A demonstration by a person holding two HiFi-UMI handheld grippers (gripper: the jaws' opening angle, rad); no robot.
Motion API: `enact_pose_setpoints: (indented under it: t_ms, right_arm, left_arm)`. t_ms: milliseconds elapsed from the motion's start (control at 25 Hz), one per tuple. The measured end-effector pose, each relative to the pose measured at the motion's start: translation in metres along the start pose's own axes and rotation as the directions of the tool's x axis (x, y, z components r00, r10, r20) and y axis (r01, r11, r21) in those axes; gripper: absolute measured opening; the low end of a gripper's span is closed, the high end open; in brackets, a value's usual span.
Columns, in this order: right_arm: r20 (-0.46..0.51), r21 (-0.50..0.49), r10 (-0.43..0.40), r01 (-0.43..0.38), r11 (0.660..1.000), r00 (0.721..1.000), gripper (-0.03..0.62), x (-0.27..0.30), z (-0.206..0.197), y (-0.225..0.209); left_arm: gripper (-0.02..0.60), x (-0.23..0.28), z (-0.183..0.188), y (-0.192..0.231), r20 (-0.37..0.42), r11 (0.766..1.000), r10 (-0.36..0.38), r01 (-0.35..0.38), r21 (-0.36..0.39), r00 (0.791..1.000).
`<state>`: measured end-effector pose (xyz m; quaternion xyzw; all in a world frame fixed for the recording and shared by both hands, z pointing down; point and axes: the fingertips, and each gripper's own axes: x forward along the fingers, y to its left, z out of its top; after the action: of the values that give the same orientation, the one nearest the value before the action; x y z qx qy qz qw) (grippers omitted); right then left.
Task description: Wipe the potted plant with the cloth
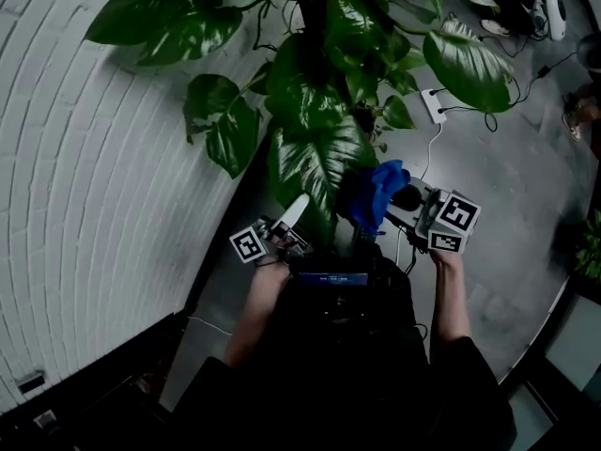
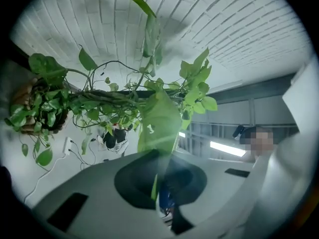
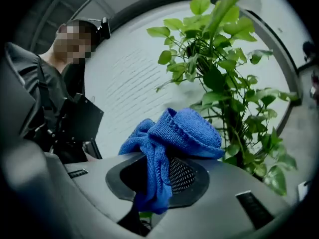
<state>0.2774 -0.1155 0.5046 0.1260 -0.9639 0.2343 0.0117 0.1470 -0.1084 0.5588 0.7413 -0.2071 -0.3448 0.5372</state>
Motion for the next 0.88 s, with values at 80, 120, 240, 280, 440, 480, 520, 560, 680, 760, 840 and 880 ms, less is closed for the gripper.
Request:
enact_pose_setpoints:
  t_ms: [80,120,240,280,440,480,520,560,680,760,840,880]
  right_arm:
    - [-0.041,-0.083,-0.075,0.072,0.994,0.996,0.107,0.012,0.012,-0.016]
    - [-0.066,-0.118,-0.101,0.093,0.989,0.993,0.107,0.023,0.015,-0.022]
    - [-0.088,-0.152,-0.142,0.128,0.98,0.986,0.107,0.061,0.025,-0.043]
    - [-0.081,-0.141,-0.161,0.148,0.979,0.984,0.107,0.072,0.029,-0.054]
    - [-0.061,-0.102,-0.235,0.229,0.968,0.97,0.107,0.111,0.045,-0.097]
    - [-0.063,-0.104,-0.242,0.235,0.966,0.968,0.108,0.12,0.049,-0.104]
    - [-0.071,-0.111,-0.246,0.237,0.965,0.967,0.107,0.128,0.051,-0.109]
    - [-0.085,-0.118,-0.248,0.238,0.964,0.965,0.109,0.136,0.051,-0.113]
    - [-0.146,-0.111,-0.234,0.219,0.969,0.961,0.109,0.152,0.036,-0.117]
    - [-0.175,-0.083,-0.206,0.194,0.977,0.963,0.109,0.152,0.021,-0.11]
    - [-0.184,-0.063,-0.181,0.172,0.983,0.966,0.107,0.147,0.012,-0.1]
    - [-0.188,-0.059,-0.171,0.163,0.985,0.967,0.107,0.144,0.008,-0.094]
  left_arm:
    - [0.005,-0.001,-0.004,0.005,-0.026,0.999,0.034,-0.033,0.03,0.999]
    - [0.005,-0.002,-0.006,0.007,-0.038,0.998,0.049,-0.047,0.043,0.998]
    - [0.005,-0.005,-0.009,0.01,-0.056,0.995,0.075,-0.071,0.067,0.996]
    - [0.005,-0.006,-0.01,0.009,-0.057,0.995,0.079,-0.074,0.073,0.995]
    - [0.005,-0.009,-0.011,0.008,-0.054,0.993,0.083,-0.078,0.094,0.995]
    - [0.005,-0.009,-0.01,0.009,-0.052,0.992,0.083,-0.078,0.099,0.995]
    - [0.005,-0.009,-0.008,0.009,-0.05,0.992,0.082,-0.077,0.103,0.995]
    - [0.005,-0.009,-0.007,0.009,-0.049,0.992,0.08,-0.075,0.106,0.996]
    - [0.005,-0.011,-0.005,0.008,-0.04,0.992,0.078,-0.074,0.106,0.996]
    - [0.005,-0.016,-0.006,0.007,-0.031,0.992,0.078,-0.075,0.097,0.996]
    - [0.005,-0.018,-0.004,0.005,-0.021,0.994,0.064,-0.062,0.088,0.998]
    - [0.005,-0.019,-0.001,0.005,-0.015,0.995,0.055,-0.054,0.083,0.998]
